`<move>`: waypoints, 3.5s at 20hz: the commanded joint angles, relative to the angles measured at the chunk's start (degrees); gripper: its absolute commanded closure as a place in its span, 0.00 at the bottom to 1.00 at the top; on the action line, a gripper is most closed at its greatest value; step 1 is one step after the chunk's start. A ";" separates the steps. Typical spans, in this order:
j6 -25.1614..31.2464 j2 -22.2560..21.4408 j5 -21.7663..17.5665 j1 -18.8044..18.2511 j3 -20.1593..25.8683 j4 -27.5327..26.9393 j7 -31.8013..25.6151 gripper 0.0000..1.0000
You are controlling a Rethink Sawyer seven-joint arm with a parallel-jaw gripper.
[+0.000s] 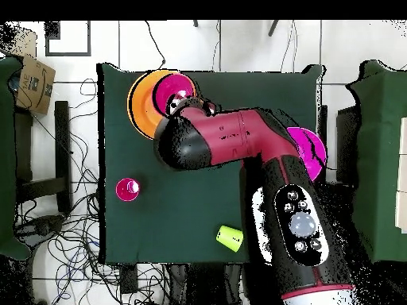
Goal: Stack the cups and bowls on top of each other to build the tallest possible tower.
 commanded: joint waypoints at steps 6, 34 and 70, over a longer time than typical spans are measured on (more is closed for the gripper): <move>-3.38 4.97 -5.50 2.40 -1.35 3.33 -1.39 1.00; -4.32 5.59 -5.64 1.75 -1.84 3.55 -2.62 1.00; -5.94 6.29 -6.83 2.49 -2.79 3.46 -1.66 1.00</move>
